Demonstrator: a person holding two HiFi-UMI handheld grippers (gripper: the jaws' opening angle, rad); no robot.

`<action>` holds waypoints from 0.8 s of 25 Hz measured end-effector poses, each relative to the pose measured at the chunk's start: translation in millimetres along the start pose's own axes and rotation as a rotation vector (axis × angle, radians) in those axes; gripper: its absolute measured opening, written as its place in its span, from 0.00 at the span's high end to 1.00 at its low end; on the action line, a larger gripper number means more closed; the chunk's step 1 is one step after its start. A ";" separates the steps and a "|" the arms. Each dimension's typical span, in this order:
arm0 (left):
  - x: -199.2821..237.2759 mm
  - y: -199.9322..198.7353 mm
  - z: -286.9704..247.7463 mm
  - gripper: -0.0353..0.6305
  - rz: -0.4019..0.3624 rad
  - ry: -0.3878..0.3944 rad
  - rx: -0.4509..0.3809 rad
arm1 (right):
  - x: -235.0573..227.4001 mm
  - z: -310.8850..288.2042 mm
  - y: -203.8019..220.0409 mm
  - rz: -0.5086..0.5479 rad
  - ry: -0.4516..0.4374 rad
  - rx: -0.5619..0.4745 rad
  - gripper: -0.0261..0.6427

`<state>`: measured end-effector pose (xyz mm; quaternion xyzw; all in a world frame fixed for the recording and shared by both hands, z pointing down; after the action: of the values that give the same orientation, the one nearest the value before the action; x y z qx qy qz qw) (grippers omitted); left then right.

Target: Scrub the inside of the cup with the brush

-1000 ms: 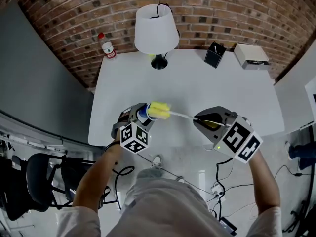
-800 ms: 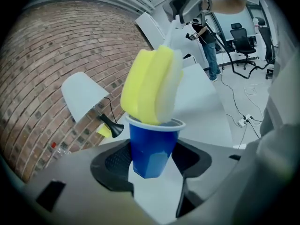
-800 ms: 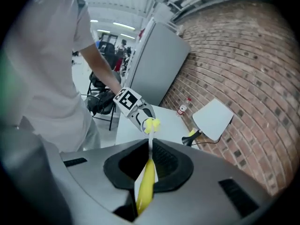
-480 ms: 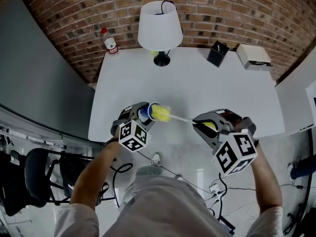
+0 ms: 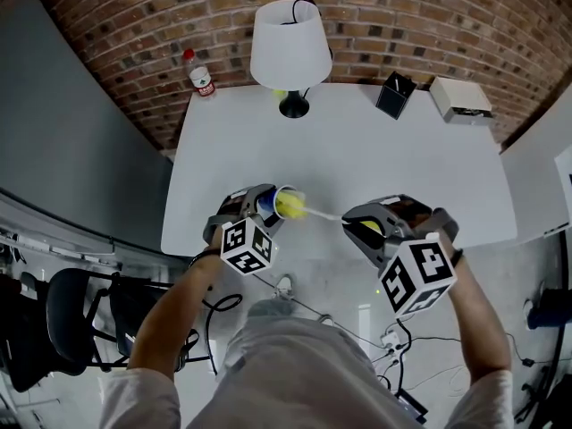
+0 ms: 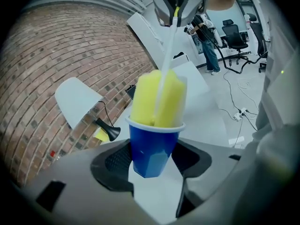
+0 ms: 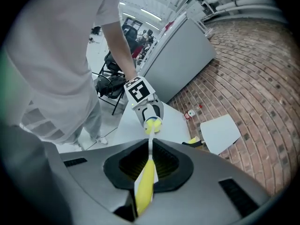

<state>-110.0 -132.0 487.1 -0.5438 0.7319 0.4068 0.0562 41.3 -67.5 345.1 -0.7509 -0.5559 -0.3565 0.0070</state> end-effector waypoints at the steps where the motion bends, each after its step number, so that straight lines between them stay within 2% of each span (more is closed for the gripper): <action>1: 0.2 -0.3 0.0 0.55 -0.004 -0.005 0.003 | -0.1 -1.6 0.5 -0.020 -0.006 -0.001 0.92; 11: 0.3 -4.3 -1.5 0.55 -0.060 -0.054 0.031 | 0.3 -20.0 10.6 -0.264 -0.081 -0.023 0.92; 20: 5.1 -2.7 0.0 0.55 -0.099 -0.104 0.049 | -3.6 -33.9 25.0 -0.592 -0.162 -0.056 0.92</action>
<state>-109.8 -136.1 483.0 -0.5559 0.7099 0.4132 0.1277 44.0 -93.8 378.0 -0.5823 -0.7392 -0.2971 -0.1621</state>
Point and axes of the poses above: the fingertips, and each gripper's own axes: z backward along the fingers, x to its left, y out of its underside, the point moved 5 cm from there along z, backward along the fingers, and after that the axes turned 3 degrees about x, right-handed, at the moved point
